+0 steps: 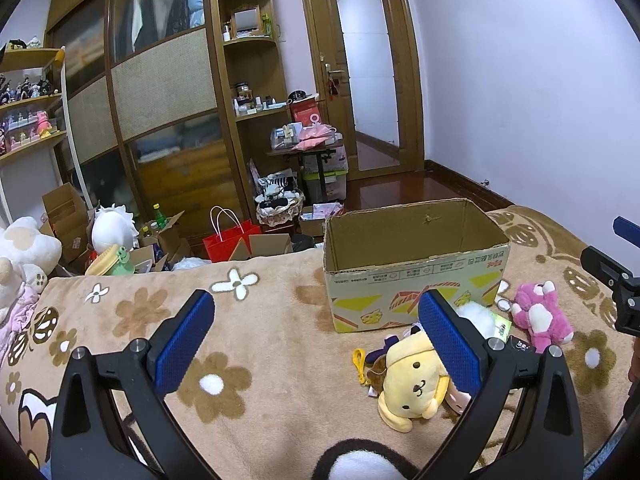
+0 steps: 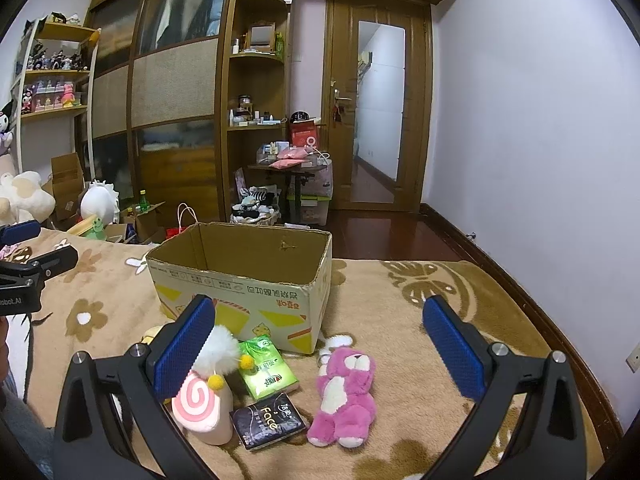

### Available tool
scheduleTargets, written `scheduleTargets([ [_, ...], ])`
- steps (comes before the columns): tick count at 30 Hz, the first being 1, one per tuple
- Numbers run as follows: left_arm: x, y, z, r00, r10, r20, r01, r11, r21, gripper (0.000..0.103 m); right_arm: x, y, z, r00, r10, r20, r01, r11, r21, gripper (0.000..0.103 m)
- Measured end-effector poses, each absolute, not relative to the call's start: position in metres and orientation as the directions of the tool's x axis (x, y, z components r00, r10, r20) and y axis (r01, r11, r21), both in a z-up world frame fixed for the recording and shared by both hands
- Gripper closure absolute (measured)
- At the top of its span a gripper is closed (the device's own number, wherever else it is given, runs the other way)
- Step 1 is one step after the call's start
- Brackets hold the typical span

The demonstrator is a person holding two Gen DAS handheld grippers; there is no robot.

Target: Organize soft objects

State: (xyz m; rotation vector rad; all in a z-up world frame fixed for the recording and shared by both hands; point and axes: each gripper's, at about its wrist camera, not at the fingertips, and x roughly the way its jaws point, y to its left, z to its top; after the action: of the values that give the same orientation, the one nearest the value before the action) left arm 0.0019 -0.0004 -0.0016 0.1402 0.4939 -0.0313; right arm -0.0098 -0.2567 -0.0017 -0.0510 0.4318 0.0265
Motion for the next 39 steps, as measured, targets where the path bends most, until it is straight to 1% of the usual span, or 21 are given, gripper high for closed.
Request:
scheduleTargets([
  [39,0.0016,-0.0007,-0.0021,0.880,0.004,-0.475,0.065,0.990,0.128,0.002,-0.0081,-0.2565,-0.0047,0.904,0.026,-0.427,-0.051,0.998,-0.049,0.000],
])
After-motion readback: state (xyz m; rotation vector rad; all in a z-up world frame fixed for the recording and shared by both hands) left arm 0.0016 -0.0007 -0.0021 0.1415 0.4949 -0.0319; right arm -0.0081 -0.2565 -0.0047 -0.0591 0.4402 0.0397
